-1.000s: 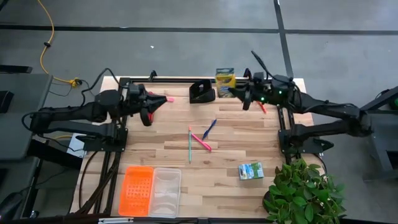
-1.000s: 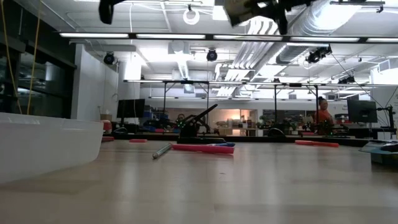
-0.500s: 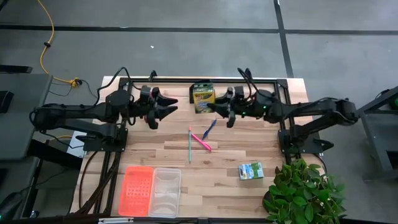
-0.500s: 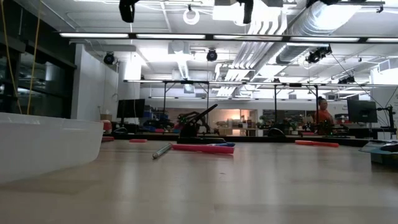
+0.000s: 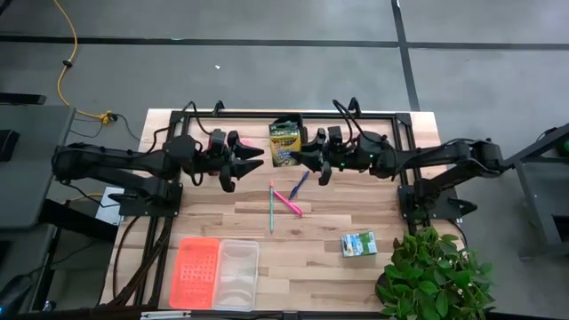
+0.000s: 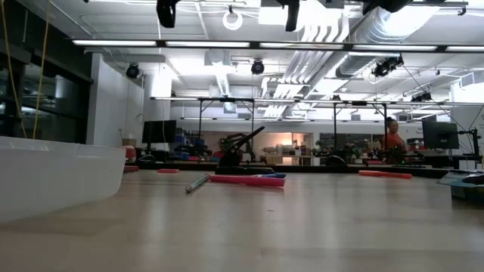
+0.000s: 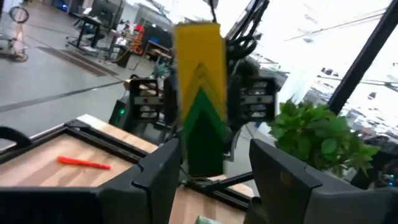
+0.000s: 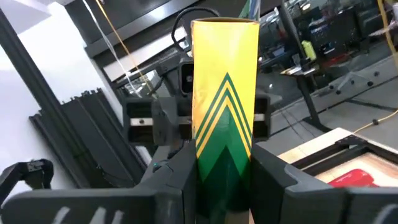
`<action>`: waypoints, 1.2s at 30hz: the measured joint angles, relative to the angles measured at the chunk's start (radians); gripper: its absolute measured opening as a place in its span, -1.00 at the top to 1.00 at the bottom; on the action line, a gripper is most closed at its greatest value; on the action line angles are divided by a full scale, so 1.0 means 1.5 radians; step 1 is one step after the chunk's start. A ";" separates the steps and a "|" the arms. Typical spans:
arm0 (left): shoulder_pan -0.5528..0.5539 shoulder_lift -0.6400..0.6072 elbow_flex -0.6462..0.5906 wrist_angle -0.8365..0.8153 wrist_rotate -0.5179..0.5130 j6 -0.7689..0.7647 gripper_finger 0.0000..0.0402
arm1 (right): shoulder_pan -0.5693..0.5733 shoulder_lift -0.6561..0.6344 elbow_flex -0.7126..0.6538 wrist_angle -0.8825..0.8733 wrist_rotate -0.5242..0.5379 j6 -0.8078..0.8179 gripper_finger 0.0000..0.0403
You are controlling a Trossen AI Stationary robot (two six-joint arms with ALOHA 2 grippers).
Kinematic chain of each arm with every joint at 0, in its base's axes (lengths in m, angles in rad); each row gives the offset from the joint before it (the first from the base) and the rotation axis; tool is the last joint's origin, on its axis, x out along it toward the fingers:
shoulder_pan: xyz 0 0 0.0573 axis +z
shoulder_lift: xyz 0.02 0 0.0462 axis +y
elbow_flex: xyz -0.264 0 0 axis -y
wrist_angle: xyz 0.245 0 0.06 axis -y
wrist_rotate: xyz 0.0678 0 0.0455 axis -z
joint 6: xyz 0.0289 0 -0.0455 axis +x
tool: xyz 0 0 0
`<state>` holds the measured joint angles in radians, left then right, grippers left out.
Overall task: Pack school essentials
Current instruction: Put the top crayon box into the supply box
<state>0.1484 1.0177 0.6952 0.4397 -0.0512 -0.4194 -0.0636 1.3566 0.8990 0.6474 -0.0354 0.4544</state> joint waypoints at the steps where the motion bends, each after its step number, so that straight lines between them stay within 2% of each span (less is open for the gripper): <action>1: 0.000 0.007 0.000 0.014 -0.003 0.000 0.08 | 0.000 0.004 0.009 -0.012 -0.001 0.000 0.52; 4: 0.000 0.027 0.000 0.059 -0.004 0.001 0.08 | 0.004 0.020 0.038 -0.060 -0.002 -0.010 0.52; 8: 0.001 0.036 0.000 0.065 -0.017 0.002 0.08 | 0.005 0.037 0.071 -0.102 -0.007 -0.018 0.52; 19: -0.001 0.032 0.001 0.048 -0.019 0.020 0.08 | 0.005 0.038 0.079 -0.105 -0.032 0.000 0.52; 25: -0.001 0.011 0.001 -0.011 -0.022 0.031 0.08 | 0.016 0.036 0.081 -0.093 -0.031 0.004 0.52; 29: 0.000 0.003 0.001 0.005 -0.032 0.015 0.08 | 0.023 0.035 0.082 -0.090 -0.032 -0.010 0.52; 36: -0.017 0.025 0.001 0.044 0.005 -0.033 0.08 | 0.021 0.034 0.082 -0.099 -0.023 -0.019 0.52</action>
<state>0.1234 1.0546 0.6960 0.5055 -0.0441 -0.4691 -0.0322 1.4078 1.0214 0.4984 -0.0700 0.4255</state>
